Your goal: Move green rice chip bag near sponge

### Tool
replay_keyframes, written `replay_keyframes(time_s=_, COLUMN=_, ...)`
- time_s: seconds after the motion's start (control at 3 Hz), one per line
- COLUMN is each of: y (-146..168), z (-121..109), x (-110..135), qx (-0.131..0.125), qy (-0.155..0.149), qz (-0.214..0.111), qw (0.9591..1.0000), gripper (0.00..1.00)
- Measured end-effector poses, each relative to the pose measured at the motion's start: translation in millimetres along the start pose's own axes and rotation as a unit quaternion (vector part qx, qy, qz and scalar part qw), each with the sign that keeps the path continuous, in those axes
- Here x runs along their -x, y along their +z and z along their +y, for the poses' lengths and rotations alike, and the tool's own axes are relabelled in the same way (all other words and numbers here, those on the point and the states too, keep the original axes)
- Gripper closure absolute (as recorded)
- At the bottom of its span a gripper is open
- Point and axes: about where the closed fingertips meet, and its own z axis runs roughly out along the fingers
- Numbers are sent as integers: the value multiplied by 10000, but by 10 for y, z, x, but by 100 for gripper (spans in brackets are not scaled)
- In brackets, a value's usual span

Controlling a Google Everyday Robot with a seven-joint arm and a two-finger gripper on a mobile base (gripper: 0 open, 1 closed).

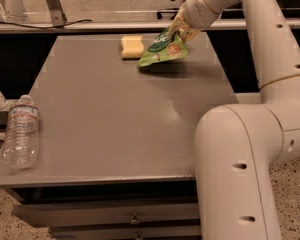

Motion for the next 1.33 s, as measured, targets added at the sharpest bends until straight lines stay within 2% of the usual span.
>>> replay_keyframes(time_s=0.67, y=142, z=87, x=25, qx=70, qy=165, qz=-115, qw=9998, gripper=12)
replay_keyframes(time_s=1.0, y=166, z=80, x=71, qx=78, qy=230, qz=-168, qw=9996, gripper=0)
replay_keyframes(time_s=1.33, y=104, z=17, x=143, qx=92, qy=297, qz=-146, qw=9994, gripper=0)
